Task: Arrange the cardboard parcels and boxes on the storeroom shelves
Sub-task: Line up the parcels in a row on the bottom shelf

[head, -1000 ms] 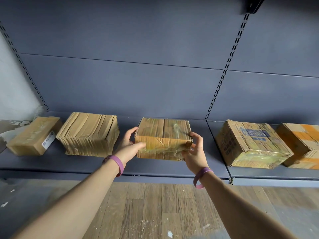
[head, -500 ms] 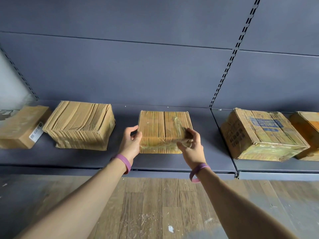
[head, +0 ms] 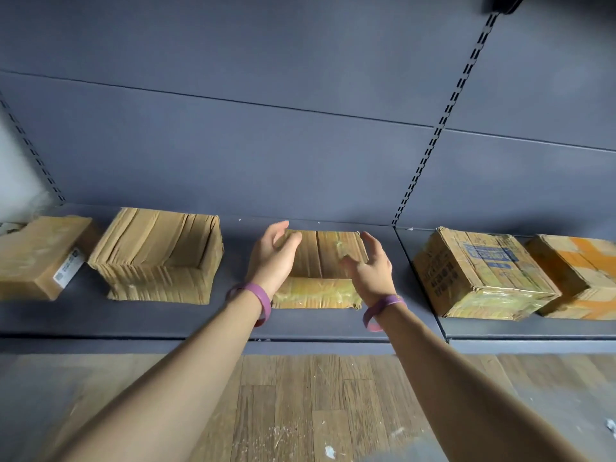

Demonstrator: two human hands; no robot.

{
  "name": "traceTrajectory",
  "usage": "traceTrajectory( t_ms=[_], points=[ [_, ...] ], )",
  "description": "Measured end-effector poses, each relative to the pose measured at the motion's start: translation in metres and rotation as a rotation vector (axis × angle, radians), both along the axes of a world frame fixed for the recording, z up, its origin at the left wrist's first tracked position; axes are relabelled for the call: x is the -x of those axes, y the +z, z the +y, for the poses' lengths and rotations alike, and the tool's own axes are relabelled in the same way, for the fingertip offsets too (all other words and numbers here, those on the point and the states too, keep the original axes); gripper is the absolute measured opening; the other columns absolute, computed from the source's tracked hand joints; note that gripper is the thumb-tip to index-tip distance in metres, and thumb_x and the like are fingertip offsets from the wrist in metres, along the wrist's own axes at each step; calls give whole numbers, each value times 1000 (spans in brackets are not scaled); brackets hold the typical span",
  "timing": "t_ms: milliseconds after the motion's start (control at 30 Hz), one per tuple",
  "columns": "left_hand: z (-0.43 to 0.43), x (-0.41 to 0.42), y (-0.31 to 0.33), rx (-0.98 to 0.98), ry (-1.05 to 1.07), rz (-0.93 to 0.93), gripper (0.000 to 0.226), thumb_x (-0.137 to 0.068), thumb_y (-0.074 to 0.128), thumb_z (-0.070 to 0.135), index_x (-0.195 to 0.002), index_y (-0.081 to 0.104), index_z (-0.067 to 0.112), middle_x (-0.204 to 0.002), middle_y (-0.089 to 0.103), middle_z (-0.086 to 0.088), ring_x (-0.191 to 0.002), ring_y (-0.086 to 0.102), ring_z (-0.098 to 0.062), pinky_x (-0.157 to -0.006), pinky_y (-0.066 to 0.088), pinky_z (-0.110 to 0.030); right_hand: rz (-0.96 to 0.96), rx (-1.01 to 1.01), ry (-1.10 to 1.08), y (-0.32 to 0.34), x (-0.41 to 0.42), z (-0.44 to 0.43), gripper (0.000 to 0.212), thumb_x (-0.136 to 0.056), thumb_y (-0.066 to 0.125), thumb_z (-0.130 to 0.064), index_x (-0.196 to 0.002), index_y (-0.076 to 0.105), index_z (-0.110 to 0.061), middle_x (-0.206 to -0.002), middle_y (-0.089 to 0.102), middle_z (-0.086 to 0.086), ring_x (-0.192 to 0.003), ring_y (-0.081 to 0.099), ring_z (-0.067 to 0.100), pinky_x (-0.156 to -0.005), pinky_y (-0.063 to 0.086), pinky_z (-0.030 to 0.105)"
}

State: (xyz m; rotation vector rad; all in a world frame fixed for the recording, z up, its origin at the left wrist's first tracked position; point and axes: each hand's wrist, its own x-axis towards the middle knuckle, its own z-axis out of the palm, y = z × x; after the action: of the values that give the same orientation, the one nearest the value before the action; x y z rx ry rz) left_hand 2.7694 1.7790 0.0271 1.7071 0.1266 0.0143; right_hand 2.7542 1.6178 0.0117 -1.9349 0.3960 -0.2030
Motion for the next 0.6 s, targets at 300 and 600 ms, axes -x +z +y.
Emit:
traceTrajectory(
  t_ms=[300, 600],
  points=[
    [-44, 18, 46, 86, -222, 79, 47, -99, 57, 31, -144, 50, 17, -142, 54, 1, -130, 50, -16, -93, 33, -22, 142, 122, 70, 64, 48, -11, 71, -88, 69, -22, -151, 35, -23, -152, 40, 0, -142, 33, 18, -116, 31, 40],
    [-111, 48, 55, 104, -290, 87, 44, -98, 58, 27, -141, 52, 20, -139, 56, 2, -112, 55, -14, -86, 42, -24, 135, 158, 25, 81, 79, -76, 69, -91, 67, -16, -152, 35, -18, -143, 47, 4, -99, 51, 6, -67, 36, 3]
  ],
)
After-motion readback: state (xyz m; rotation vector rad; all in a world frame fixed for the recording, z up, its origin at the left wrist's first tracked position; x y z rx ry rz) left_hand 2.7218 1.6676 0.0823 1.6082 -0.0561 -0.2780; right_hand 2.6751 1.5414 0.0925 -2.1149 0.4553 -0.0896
